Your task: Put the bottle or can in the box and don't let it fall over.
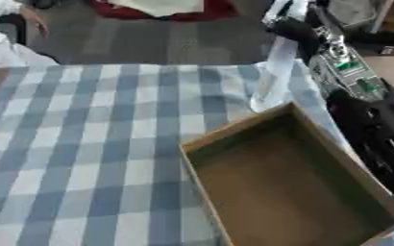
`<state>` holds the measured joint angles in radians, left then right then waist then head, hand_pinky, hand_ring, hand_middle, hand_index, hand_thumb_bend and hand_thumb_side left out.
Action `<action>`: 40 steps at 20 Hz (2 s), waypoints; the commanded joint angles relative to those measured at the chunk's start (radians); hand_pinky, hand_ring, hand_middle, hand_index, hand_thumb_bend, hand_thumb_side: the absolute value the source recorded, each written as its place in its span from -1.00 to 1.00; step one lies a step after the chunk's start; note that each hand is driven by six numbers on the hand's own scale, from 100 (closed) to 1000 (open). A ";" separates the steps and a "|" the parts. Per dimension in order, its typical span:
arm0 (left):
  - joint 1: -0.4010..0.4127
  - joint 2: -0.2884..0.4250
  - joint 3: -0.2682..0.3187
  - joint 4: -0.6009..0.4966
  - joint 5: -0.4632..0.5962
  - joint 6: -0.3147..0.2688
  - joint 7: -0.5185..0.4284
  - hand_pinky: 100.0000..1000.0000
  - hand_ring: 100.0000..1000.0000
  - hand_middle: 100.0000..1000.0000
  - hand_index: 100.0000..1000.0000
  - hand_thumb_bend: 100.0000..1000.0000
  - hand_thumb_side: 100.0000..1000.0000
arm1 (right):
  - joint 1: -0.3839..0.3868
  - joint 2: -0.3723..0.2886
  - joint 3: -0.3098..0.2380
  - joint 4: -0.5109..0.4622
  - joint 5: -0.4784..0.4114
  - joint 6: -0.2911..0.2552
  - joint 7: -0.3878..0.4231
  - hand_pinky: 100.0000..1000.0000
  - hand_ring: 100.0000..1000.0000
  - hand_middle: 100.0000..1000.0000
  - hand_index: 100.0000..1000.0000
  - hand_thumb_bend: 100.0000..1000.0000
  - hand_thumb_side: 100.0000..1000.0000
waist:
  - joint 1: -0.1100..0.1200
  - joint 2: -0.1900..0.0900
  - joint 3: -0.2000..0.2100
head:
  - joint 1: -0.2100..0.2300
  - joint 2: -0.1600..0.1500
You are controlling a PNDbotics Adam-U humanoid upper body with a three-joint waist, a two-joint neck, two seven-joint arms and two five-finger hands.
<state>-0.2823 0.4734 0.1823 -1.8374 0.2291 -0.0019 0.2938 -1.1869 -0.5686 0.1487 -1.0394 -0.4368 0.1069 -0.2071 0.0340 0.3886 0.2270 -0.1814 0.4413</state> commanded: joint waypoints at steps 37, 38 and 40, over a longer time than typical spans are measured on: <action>0.026 0.064 0.022 -0.011 -0.004 -0.006 0.002 1.00 0.66 0.56 0.54 -0.28 0.03 | 0.012 -0.137 0.073 -0.522 -0.231 0.112 -0.121 0.90 -0.15 -1.00 -0.95 -1.00 -1.00 | 0.007 -0.123 -0.057 | 0.033 0.098; 0.026 0.064 0.021 -0.011 -0.003 -0.005 0.002 1.00 0.66 0.56 0.54 -0.28 0.03 | 0.022 -0.145 0.078 -0.553 -0.238 0.122 -0.131 0.90 -0.15 -1.00 -0.95 -1.00 -1.00 | 0.008 -0.127 -0.061 | 0.035 0.102; 0.025 0.065 0.020 -0.010 -0.002 -0.005 0.002 1.00 0.66 0.56 0.54 -0.28 0.03 | 0.043 -0.158 0.085 -0.614 -0.253 0.140 -0.148 0.90 -0.15 -1.00 -0.94 -1.00 -1.00 | 0.010 -0.134 -0.067 | 0.038 0.110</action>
<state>-0.2526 0.5008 0.1885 -1.8368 0.2287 -0.0046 0.2952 -1.1272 -0.6917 0.2375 -1.6013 -0.6760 0.2372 -0.3446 0.0427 0.2780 0.1581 -0.1471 0.5470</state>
